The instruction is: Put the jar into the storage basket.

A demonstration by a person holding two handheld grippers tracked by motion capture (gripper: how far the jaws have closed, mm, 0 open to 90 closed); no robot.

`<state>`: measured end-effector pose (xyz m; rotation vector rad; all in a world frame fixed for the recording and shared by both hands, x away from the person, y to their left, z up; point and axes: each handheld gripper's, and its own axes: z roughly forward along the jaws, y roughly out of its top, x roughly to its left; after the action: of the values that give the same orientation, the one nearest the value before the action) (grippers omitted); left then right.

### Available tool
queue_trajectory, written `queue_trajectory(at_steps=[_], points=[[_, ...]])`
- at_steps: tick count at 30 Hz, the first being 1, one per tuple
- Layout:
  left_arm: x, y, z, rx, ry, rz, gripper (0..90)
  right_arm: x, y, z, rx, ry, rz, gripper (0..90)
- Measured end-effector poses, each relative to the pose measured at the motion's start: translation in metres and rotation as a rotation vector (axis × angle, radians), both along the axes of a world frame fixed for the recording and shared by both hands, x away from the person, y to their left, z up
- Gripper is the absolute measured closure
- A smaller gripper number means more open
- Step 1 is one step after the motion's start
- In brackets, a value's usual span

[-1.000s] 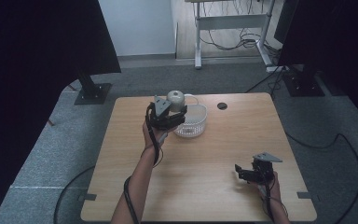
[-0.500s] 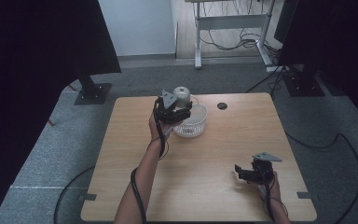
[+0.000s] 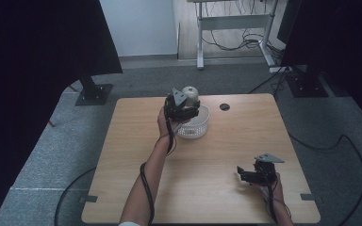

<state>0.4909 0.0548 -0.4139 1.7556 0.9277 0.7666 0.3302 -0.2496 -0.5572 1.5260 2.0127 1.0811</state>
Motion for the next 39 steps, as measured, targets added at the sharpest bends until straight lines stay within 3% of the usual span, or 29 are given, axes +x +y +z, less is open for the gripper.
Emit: queue_trajectory(at_steps=[13,27,31,39], points=[[0.013,-0.003,-0.032,0.041,0.075,0.029,26.8,0.000,0.001,0.000,-0.010,0.002,0.006,8.3],[0.017,-0.002,-0.055,0.074,0.116,0.037,26.7,0.000,0.003,0.000,-0.024,0.000,0.005,8.3],[0.017,-0.004,-0.064,0.102,0.137,0.030,26.7,0.000,0.003,0.000,-0.026,0.001,0.004,8.3],[0.017,-0.001,-0.064,0.094,0.141,0.034,26.6,0.000,0.003,0.000,-0.031,0.001,0.003,8.3]])
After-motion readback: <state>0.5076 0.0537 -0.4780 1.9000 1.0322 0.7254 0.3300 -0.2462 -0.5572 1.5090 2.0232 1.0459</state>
